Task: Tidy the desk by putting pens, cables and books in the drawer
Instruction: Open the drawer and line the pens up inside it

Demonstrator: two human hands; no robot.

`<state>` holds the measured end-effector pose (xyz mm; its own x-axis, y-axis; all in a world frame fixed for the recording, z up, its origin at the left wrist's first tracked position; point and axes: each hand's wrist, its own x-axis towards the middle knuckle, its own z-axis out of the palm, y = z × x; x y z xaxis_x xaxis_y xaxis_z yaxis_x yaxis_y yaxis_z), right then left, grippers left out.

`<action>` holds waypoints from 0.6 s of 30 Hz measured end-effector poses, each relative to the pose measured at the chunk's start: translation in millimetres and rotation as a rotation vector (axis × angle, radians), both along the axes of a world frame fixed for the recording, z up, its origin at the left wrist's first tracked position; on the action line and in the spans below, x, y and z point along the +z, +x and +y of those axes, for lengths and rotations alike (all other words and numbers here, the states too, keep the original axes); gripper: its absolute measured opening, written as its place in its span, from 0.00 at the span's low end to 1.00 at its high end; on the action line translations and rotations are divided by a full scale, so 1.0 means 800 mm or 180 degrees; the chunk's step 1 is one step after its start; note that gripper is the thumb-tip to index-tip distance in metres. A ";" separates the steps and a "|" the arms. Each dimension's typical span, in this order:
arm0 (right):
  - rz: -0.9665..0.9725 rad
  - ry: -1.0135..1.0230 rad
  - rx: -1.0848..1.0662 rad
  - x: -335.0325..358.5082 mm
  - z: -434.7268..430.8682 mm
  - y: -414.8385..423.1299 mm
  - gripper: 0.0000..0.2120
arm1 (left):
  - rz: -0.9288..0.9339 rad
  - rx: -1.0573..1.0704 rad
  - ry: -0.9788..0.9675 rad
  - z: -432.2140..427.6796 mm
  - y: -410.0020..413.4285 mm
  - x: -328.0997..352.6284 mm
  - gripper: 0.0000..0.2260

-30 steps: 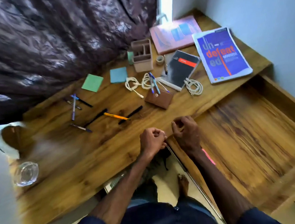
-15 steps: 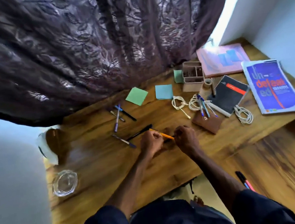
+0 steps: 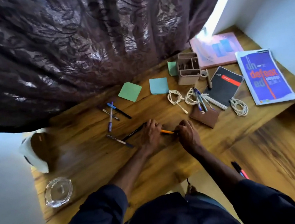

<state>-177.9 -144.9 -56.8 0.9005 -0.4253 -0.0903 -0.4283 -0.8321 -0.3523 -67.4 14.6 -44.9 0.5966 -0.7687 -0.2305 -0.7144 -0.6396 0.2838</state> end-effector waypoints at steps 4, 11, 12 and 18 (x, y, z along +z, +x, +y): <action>-0.0166 -0.0122 -0.0239 0.005 -0.011 -0.022 0.07 | -0.0241 0.0253 -0.0492 -0.006 0.007 -0.004 0.09; -0.0799 0.0589 -0.1124 0.030 -0.042 -0.081 0.07 | 0.0271 0.0572 -0.0922 -0.050 -0.043 0.024 0.13; -0.0921 0.0747 -0.1258 0.032 -0.048 -0.092 0.07 | 0.0418 0.0581 -0.1042 -0.061 -0.056 0.028 0.13; -0.1570 0.1722 -0.2106 0.061 -0.087 -0.180 0.14 | 0.1708 0.0552 -0.1698 -0.142 -0.150 0.045 0.07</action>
<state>-321.7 -214.9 -8.3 0.4848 -0.8689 -0.0995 -0.4522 -0.1516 -0.8789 -187.0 -99.1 -8.7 0.6298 -0.7627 -0.1469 -0.2943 -0.4094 0.8636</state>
